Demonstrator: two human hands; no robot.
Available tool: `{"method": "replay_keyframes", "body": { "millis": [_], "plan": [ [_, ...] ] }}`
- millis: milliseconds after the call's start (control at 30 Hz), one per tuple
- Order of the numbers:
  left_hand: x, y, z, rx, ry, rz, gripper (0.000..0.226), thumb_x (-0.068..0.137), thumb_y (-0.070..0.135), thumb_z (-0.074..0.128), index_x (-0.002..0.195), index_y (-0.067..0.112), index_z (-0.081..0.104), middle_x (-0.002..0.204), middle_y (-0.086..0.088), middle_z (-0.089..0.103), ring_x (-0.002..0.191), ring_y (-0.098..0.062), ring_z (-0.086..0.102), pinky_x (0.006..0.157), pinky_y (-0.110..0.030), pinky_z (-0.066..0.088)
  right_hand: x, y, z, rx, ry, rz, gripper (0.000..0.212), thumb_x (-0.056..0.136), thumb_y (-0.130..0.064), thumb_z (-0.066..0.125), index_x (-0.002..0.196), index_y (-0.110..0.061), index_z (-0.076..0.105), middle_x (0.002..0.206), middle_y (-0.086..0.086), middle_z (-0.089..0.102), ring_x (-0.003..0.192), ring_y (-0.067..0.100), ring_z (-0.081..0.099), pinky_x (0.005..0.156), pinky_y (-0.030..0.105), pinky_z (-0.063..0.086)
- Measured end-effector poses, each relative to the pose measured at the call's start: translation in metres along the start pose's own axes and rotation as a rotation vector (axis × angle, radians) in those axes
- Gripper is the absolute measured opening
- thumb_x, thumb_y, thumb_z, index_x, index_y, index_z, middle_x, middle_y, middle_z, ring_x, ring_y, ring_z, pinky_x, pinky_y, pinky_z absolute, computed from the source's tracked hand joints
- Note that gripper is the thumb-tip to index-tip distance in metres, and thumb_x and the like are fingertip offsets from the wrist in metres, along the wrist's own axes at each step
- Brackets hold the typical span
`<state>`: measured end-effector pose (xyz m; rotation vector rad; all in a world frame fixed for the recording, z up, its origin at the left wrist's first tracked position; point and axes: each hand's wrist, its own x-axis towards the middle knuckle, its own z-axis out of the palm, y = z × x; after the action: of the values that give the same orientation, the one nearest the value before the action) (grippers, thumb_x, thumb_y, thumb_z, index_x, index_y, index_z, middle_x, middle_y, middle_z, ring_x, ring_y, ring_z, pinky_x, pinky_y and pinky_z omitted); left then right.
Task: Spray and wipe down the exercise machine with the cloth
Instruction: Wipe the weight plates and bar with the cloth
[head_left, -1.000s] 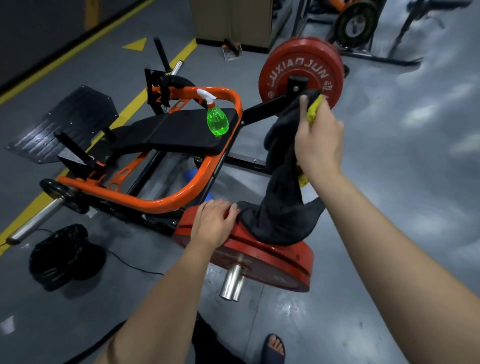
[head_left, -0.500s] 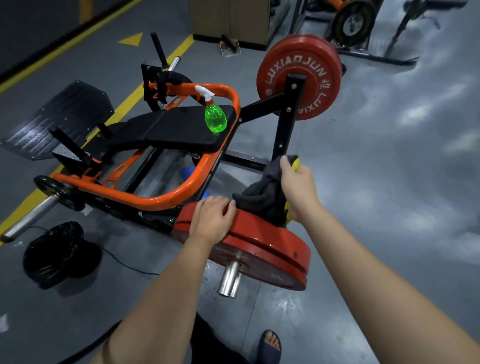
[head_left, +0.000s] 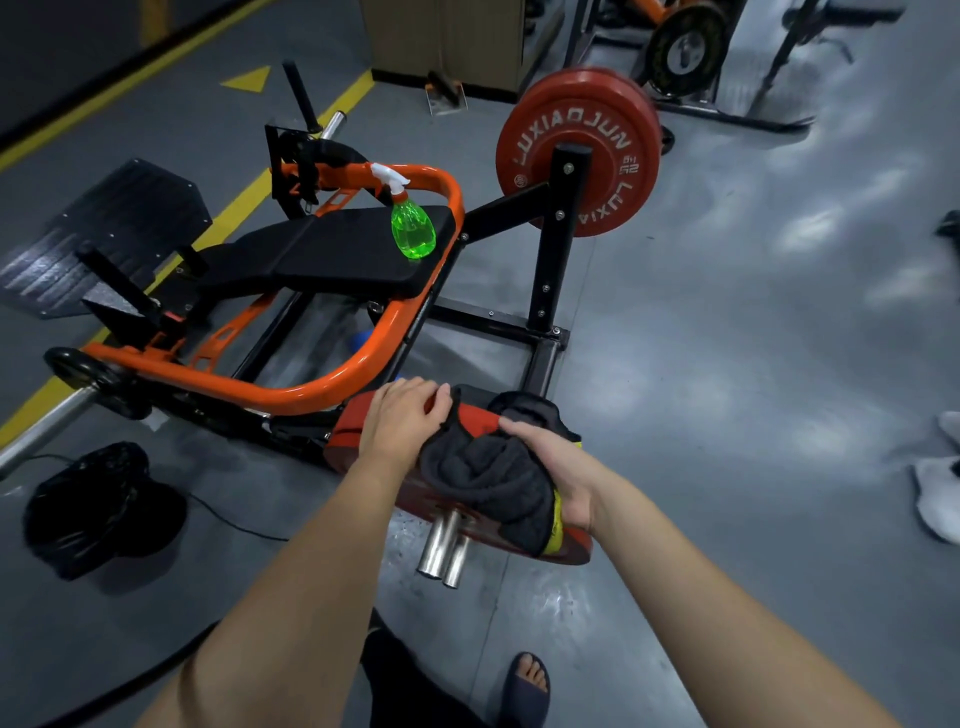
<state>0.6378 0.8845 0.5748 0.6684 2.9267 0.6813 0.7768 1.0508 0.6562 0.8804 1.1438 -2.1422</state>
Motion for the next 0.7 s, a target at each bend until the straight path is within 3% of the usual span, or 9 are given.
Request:
{"method": "replay_keyframes", "body": {
  "millis": [133, 233, 367, 500, 567, 633, 700],
  "plan": [
    [0.002, 0.001, -0.001, 0.013, -0.016, 0.01, 0.051, 0.102, 0.048, 0.03, 0.074, 0.015, 0.058, 0.075, 0.002, 0.055, 0.079, -0.018, 0.046, 0.079, -0.032, 0.029, -0.007, -0.007, -0.003, 0.003, -0.184, -0.053, 0.065, 0.091, -0.052, 0.071, 0.135, -0.004, 0.064, 0.135, 0.019, 0.065, 0.13, 0.034, 0.058, 0.119, 0.049, 0.037],
    [0.001, 0.003, -0.002, 0.01, -0.044, -0.004, 0.041, 0.106, 0.039, 0.039, 0.077, 0.019, 0.058, 0.078, 0.006, 0.056, 0.085, -0.018, 0.049, 0.088, -0.034, 0.033, -0.008, -0.009, -0.002, -0.051, -0.248, -0.001, 0.057, 0.088, -0.05, 0.075, 0.123, -0.005, 0.072, 0.135, 0.02, 0.064, 0.128, 0.033, 0.059, 0.12, 0.05, 0.035],
    [-0.003, 0.005, -0.004, -0.024, -0.008, -0.022, 0.042, 0.107, 0.041, 0.037, 0.074, 0.022, 0.053, 0.075, 0.008, 0.053, 0.085, -0.015, 0.047, 0.095, -0.036, 0.037, -0.006, -0.002, 0.002, -0.097, -0.25, 0.032, 0.051, 0.095, -0.043, 0.07, 0.127, -0.004, 0.068, 0.131, 0.02, 0.066, 0.12, 0.033, 0.062, 0.113, 0.046, 0.045],
    [-0.005, 0.006, -0.006, -0.031, -0.012, -0.028, 0.042, 0.108, 0.041, 0.036, 0.072, 0.023, 0.05, 0.073, 0.007, 0.051, 0.083, -0.016, 0.048, 0.096, -0.038, 0.04, 0.014, -0.008, -0.006, 0.039, 0.188, -0.33, 0.035, 0.095, -0.031, 0.071, 0.113, -0.001, 0.073, 0.106, 0.018, 0.076, 0.096, 0.031, 0.074, 0.09, 0.042, 0.059],
    [-0.005, 0.006, -0.008, -0.036, -0.006, -0.025, 0.043, 0.108, 0.041, 0.036, 0.068, 0.028, 0.044, 0.071, 0.008, 0.049, 0.082, -0.016, 0.048, 0.096, -0.038, 0.04, 0.022, -0.008, -0.008, -0.173, 0.435, -0.563, 0.024, 0.096, -0.036, 0.069, 0.096, -0.012, 0.072, 0.092, 0.01, 0.076, 0.091, 0.023, 0.073, 0.088, 0.046, 0.059],
    [-0.005, 0.005, -0.008, -0.038, -0.012, -0.018, 0.043, 0.108, 0.04, 0.037, 0.066, 0.03, 0.039, 0.07, 0.009, 0.047, 0.08, -0.016, 0.046, 0.096, -0.038, 0.04, 0.032, -0.001, -0.007, -0.465, 0.625, -0.722, 0.026, 0.098, -0.038, 0.063, 0.086, -0.015, 0.059, 0.076, 0.006, 0.064, 0.073, 0.011, 0.061, 0.072, 0.043, 0.051],
    [-0.005, 0.006, -0.008, -0.044, -0.011, -0.016, 0.044, 0.108, 0.041, 0.037, 0.065, 0.03, 0.04, 0.069, 0.008, 0.047, 0.079, -0.014, 0.046, 0.097, -0.037, 0.039, 0.035, 0.006, -0.001, -0.657, 0.781, -0.837, 0.02, 0.102, -0.035, 0.058, 0.098, -0.016, 0.055, 0.082, -0.001, 0.06, 0.077, 0.014, 0.056, 0.068, 0.034, 0.038]
  ]
}}
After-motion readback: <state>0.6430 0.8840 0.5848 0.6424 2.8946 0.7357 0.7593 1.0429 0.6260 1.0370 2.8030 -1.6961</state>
